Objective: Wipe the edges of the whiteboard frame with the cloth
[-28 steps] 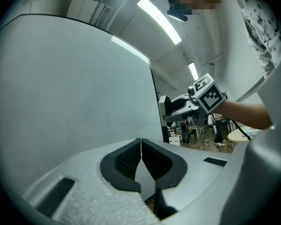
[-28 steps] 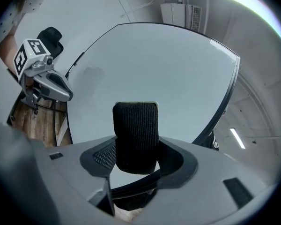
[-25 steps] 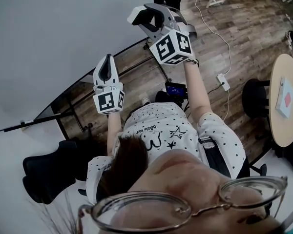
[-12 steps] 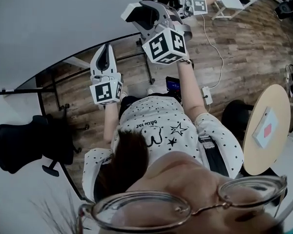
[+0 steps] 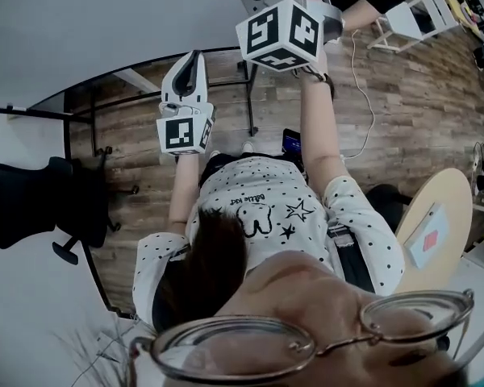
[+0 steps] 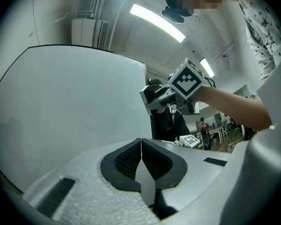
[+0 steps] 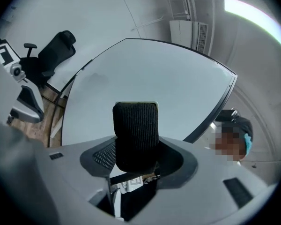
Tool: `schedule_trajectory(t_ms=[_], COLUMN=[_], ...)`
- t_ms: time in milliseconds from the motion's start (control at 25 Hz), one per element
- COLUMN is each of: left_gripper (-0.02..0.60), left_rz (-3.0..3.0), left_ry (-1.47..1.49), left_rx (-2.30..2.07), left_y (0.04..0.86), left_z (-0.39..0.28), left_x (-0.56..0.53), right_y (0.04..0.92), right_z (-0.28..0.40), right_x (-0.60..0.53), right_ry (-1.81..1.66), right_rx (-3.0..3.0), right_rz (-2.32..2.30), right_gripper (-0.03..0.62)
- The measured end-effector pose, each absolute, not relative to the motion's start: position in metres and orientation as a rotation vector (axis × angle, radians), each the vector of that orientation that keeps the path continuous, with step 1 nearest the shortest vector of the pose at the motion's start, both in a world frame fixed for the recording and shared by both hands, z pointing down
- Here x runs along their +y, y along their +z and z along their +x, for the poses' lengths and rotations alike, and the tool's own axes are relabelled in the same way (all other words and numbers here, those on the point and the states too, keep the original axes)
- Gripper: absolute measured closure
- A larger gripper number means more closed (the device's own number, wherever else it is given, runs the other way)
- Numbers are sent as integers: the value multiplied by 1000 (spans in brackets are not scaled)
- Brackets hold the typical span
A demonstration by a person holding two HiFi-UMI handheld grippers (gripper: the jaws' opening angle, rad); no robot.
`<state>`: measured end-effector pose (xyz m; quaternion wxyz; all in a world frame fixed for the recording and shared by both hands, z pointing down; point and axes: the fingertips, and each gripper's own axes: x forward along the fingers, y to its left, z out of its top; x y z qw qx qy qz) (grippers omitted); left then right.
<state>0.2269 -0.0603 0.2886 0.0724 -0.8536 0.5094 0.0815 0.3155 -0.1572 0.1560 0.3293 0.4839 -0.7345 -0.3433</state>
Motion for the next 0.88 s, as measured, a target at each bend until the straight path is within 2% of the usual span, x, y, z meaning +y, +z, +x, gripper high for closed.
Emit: schedule_trajectory(t_ms=[360, 880], left_gripper=[561, 561], left_rz=[-2620, -2681], left_ry=[252, 233], left_rx=[1372, 1315], left_y=[270, 280], left_z=[208, 195], left_x=[-65, -74], right_y=[74, 79], right_z=[313, 336], right_x=[-187, -211], right_ry=[-982, -894], right_rx=[-1705, -1592], right_rz=[1400, 1465], right_gripper=[356, 355])
